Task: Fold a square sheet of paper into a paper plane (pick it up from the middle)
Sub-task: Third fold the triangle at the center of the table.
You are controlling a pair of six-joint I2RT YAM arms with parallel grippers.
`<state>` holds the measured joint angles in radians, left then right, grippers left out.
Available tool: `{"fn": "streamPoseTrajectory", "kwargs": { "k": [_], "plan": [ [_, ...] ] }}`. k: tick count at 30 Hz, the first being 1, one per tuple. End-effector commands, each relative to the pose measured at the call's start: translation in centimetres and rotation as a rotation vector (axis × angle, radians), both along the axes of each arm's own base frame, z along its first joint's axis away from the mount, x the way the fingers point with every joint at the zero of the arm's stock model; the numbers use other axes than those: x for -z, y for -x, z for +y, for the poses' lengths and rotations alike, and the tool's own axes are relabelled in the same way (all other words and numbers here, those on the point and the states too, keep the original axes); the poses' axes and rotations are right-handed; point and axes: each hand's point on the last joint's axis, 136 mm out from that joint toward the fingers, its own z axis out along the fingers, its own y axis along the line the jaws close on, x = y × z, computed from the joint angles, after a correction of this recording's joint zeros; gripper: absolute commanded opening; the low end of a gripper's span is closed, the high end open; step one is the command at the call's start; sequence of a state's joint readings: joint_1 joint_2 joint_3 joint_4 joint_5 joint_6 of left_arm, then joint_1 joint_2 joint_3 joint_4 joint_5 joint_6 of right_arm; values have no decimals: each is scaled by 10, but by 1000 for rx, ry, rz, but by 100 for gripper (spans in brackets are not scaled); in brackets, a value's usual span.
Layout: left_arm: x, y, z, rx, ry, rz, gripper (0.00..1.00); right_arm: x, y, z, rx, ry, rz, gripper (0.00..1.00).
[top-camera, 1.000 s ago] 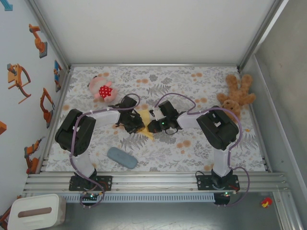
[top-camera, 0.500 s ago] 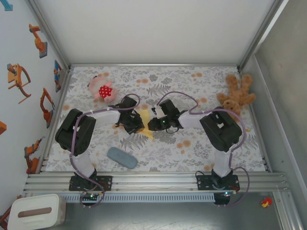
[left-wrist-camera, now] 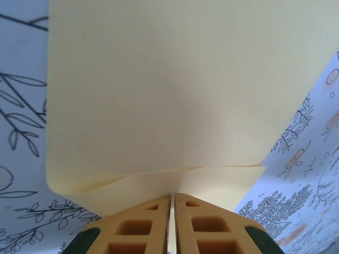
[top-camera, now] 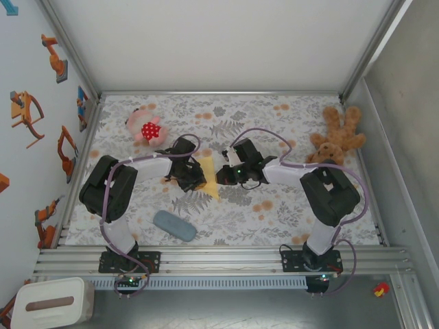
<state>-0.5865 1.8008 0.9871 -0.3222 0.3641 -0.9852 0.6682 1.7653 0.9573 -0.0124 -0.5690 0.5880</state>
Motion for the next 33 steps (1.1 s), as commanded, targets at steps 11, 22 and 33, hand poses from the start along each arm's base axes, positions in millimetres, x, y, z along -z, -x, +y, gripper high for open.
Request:
{"fn": "streamPoseTrajectory", "kwargs": {
  "k": [11,22,33],
  "plan": [
    [25,13,17,-26,-90,87,7,25,36,31,-92,-4,132,0],
    [26,14,19,-26,-96,93,7,40,31,20,-62,81,114,0],
    [28,15,19,-16,-105,101,7,47,34,15,-65,116,124,0]
  ]
}}
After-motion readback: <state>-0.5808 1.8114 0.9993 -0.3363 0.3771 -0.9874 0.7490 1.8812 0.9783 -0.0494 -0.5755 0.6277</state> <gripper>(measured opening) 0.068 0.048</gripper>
